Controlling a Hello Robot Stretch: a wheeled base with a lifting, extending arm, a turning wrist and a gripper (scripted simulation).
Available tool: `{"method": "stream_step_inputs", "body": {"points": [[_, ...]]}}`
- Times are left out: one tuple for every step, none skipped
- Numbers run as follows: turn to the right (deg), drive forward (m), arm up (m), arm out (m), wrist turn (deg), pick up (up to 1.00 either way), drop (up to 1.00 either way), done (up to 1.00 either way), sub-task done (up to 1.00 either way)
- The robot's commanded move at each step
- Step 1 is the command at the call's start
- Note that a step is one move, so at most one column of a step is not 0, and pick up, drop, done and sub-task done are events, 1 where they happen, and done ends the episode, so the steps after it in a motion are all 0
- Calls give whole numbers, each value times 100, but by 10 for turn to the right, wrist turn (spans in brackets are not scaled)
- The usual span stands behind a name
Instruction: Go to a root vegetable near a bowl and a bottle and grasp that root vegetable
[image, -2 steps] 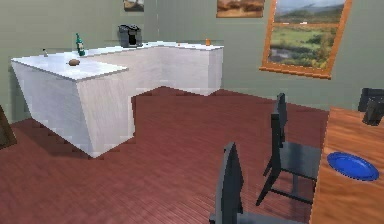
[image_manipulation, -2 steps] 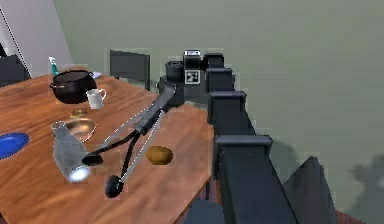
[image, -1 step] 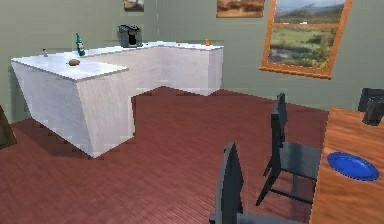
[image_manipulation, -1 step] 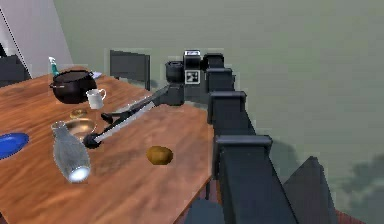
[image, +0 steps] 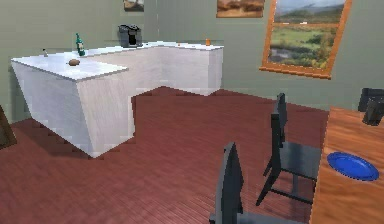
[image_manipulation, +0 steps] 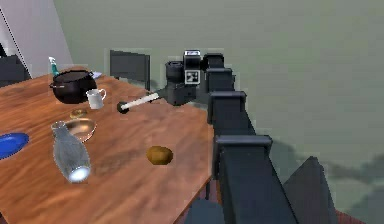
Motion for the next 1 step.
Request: {"method": "stream_step_inputs", "body": {"points": [[0,0,0,0,180,0,0,0,0]]}}
